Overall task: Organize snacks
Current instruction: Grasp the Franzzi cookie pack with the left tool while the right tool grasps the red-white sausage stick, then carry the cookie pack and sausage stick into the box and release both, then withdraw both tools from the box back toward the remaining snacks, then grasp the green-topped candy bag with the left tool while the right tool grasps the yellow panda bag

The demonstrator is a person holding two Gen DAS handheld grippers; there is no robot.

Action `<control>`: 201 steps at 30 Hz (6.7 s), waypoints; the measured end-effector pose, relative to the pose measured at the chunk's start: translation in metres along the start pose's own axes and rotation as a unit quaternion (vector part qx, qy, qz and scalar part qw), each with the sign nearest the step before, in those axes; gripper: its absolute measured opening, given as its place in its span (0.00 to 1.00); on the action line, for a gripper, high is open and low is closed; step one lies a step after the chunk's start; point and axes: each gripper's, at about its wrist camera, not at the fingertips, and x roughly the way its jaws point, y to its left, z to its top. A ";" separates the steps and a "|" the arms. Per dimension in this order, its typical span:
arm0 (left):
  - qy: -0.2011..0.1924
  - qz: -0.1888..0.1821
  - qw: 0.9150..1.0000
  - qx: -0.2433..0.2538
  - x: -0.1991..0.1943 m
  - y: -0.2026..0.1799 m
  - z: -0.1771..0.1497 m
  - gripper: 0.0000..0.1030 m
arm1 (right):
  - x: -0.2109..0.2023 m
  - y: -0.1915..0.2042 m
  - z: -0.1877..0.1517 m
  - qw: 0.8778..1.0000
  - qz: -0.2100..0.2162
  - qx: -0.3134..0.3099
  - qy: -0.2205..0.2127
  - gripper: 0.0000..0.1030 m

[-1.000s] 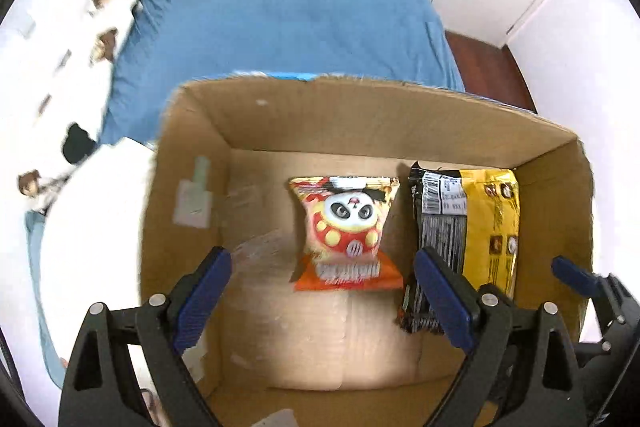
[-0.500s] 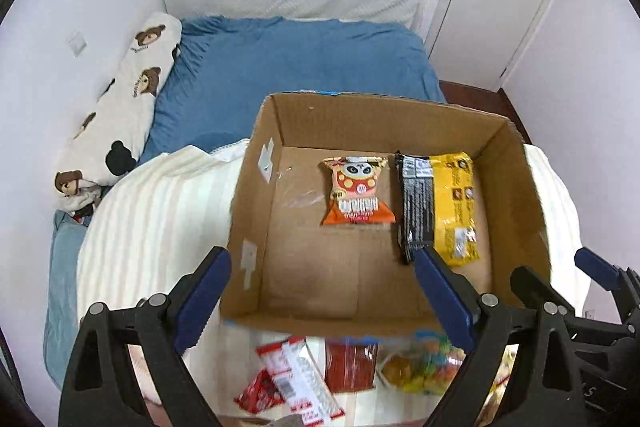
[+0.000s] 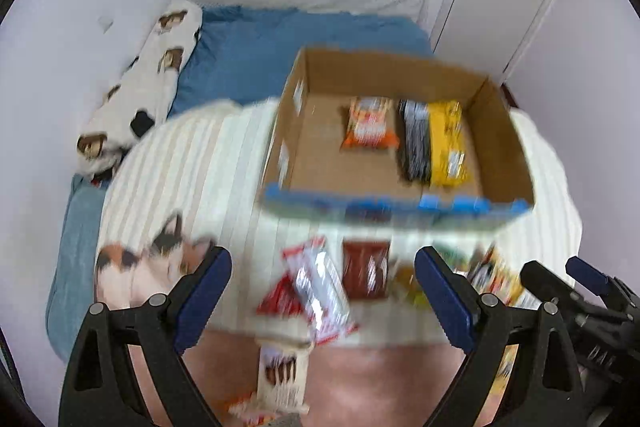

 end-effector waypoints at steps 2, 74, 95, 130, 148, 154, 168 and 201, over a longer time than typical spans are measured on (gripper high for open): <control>0.022 0.018 1.000 0.002 0.011 0.006 -0.023 0.91 | 0.015 -0.014 -0.023 0.999 0.008 0.022 0.033 0.97; 0.188 0.038 0.981 0.013 0.191 0.023 -0.138 0.58 | 0.187 0.026 -0.144 0.982 -0.044 0.016 0.181 0.73; 0.085 -0.012 0.996 0.014 0.074 -0.009 -0.095 0.56 | 0.065 0.023 -0.120 0.995 0.035 0.022 0.093 0.47; 0.193 0.009 0.980 0.036 0.250 -0.026 0.222 0.57 | 0.189 -0.035 0.233 0.990 -0.100 -0.003 0.099 0.47; 0.184 -0.011 0.982 0.027 0.257 -0.027 0.224 0.90 | 0.216 -0.021 0.223 0.986 -0.103 -0.017 0.129 0.93; 0.143 -0.020 0.989 0.024 0.220 -0.030 0.205 0.90 | 0.187 -0.023 0.200 0.991 -0.092 -0.016 0.101 0.93; 0.010 -0.013 1.000 0.016 0.101 -0.022 0.133 0.90 | 0.099 0.000 0.135 0.996 -0.083 -0.033 -0.004 0.93; 0.163 -0.043 0.980 0.101 0.172 -0.155 -0.044 0.90 | 0.070 -0.144 -0.058 0.985 -0.020 0.161 0.054 0.88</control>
